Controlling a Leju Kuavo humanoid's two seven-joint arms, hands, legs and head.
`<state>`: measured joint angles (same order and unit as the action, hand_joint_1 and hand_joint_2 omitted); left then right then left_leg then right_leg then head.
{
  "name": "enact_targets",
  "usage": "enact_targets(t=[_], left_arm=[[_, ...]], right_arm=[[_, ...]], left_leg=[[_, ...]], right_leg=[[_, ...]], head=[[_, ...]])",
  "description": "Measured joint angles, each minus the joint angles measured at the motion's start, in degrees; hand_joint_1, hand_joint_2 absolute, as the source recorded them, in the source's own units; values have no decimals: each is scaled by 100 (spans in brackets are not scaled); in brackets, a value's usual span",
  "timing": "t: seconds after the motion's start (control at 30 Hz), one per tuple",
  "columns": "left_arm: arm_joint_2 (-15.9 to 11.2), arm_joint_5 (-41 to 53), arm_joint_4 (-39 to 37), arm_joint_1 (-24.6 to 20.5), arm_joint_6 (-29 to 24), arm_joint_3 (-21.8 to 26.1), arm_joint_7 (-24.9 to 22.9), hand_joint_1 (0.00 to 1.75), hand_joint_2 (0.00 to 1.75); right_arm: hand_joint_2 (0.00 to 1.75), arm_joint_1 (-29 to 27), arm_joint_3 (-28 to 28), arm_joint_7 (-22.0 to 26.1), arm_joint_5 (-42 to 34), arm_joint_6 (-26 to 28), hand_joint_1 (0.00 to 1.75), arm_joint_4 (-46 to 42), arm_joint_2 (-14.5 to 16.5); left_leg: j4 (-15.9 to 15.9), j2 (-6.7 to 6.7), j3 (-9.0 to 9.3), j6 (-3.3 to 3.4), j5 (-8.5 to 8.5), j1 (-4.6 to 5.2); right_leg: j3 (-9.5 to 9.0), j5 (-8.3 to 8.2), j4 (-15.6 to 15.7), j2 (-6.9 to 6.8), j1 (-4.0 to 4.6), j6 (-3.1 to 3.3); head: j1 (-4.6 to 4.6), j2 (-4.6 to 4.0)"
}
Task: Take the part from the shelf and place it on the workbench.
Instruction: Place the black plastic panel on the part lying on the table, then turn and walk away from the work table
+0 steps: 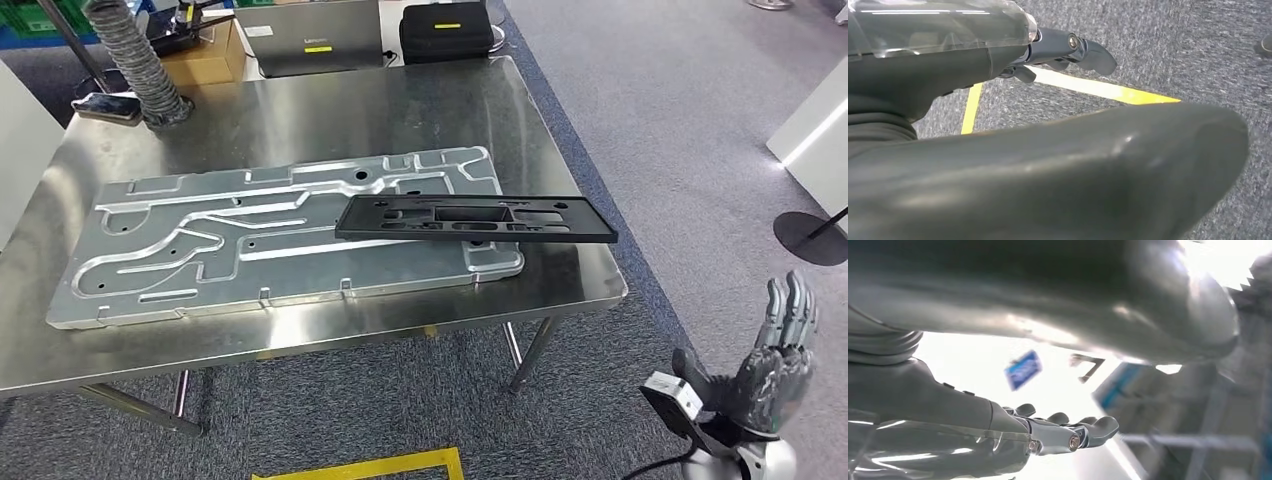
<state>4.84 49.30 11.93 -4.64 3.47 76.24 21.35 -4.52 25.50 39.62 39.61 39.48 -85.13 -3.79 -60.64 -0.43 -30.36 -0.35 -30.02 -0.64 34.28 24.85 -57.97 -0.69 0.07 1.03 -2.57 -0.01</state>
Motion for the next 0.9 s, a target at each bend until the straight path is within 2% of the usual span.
enact_targets(t=[0.03,0.07,0.13,0.17,0.2,0.23,0.3,0.33,0.37,0.4,0.43,0.47,0.5,0.53,0.57,0.6,0.67,0.7,0.73,0.8,0.83,0.87,0.9], left_arm=[[-1,1,0,-5,3,6,1,0,0],[-2,1,-1,-9,7,10,2,0,0],[2,1,-1,-3,12,15,3,0,0],[5,2,-1,-1,14,17,2,0,0],[8,3,-1,1,15,19,2,0,0],[10,4,-1,1,17,20,2,0,0],[10,15,1,0,21,20,4,0,0],[10,26,0,0,24,20,4,0,0],[10,39,-1,2,26,20,4,0,0],[10,50,-1,5,28,20,3,0,0],[12,62,-2,8,30,20,2,0,0],[14,68,-2,8,31,20,2,0,0],[15,75,-1,6,31,20,2,0,0],[16,93,-1,1,34,19,-1,0,0],[15,119,-1,-9,40,16,-6,0,0],[15,156,-1,-18,50,11,-14,0,0],[15,246,-1,-21,73,-6,-43,0,0],[19,302,-2,-13,85,-22,-69,0,0],[26,366,-2,-3,93,-47,-100,0,0],[53,510,-2,-7,104,-125,-165,0,0],[74,577,-2,-16,105,-174,-189,0,0],[97,630,-2,-25,105,-223,-208,0,0],[123,677,-2,-32,105,-269,-221,0,0]], right_arm=[[0,-20,209,7,102,5,0,253,46],[0,-25,415,10,218,10,0,555,84],[0,-27,805,16,392,18,0,1134,129],[0,-29,982,17,457,22,0,1411,144],[0,-25,1139,17,517,25,0,1636,154],[0,-8,1285,16,597,27,0,1859,160],[0,65,1590,13,876,27,0,2433,165],[0,105,1754,-1,1055,28,0,2785,165],[0,135,1922,-15,1232,31,0,3162,163],[0,158,2076,-28,1377,33,0,3513,159],[0,179,2212,-38,1482,36,0,3819,152],[0,205,2330,-37,1546,38,0,4075,145],[0,240,2424,-47,1596,39,0,4284,137],[0,278,2511,-108,1677,39,0,4491,127],[0,319,2587,-241,1800,35,0,4714,116],[0,359,2660,-465,1963,15,0,4971,103],[0,424,2771,-1092,2320,-91,0,5514,96],[0,447,2798,-1452,2489,-191,0,5744,106],[0,463,2810,-1821,2645,-326,0,5944,134],[0,478,2823,-2537,2858,-710,0,6282,196],[0,481,2841,-2841,2896,-957,0,6431,231],[0,485,2869,-3095,2892,-1230,0,6558,257],[0,493,2907,-3335,2860,-1533,0,6672,286]], left_leg=[[232,-1,120,23,65,12],[326,-2,158,46,84,27],[342,4,130,106,160,33],[367,11,111,144,213,24],[395,21,74,184,277,12],[420,33,24,212,343,-1],[419,53,-107,237,446,2],[410,59,-176,234,488,3],[396,62,-244,229,529,4],[377,62,-311,218,566,2],[353,61,-377,201,600,1],[322,62,-434,177,632,0],[292,64,-482,147,661,5],[277,69,-506,110,692,10],[268,74,-515,71,725,12],[276,78,-516,31,764,10],[273,72,-536,-44,802,-6],[201,65,-580,-74,691,-13],[29,60,-644,-99,465,-17],[-622,59,-802,-130,-181,-21],[-985,59,-847,-138,-397,-19],[-1254,59,-841,-137,-465,-16],[-1359,59,-756,-123,-384,-11]], right_leg=[[8,-16,-9,5,5,-28],[14,-36,-11,8,8,-62],[22,-85,5,16,0,-142],[43,-52,-14,28,-9,-181],[96,78,-118,41,-19,-217],[184,298,-341,53,-32,-251],[410,840,-1068,62,-65,-315],[478,997,-1399,61,-80,-341],[464,1026,-1569,61,-95,-359],[347,938,-1525,61,-109,-369],[119,782,-1261,60,-124,-373],[-184,650,-845,59,-138,-372],[-473,599,-405,62,-136,-357],[-677,576,-86,71,-124,-321],[-788,601,108,82,-104,-280],[-803,607,164,92,-79,-229],[-733,518,179,87,-75,-129],[-672,455,185,77,-80,-74],[-596,383,196,67,-84,-27],[-422,246,191,55,-59,31],[-331,180,183,49,-42,38],[-237,115,171,43,-25,44],[-141,53,152,39,-9,47]], head=[[0,0],[0,1],[1,0],[1,0],[2,0],[2,0],[1,1],[1,0],[1,0],[1,0],[1,0],[1,-1],[1,-1],[0,-1],[-2,-1],[-2,-1],[-4,-1],[-3,-1],[-4,-1],[-4,-1],[-5,-1],[-5,0],[-5,0]])
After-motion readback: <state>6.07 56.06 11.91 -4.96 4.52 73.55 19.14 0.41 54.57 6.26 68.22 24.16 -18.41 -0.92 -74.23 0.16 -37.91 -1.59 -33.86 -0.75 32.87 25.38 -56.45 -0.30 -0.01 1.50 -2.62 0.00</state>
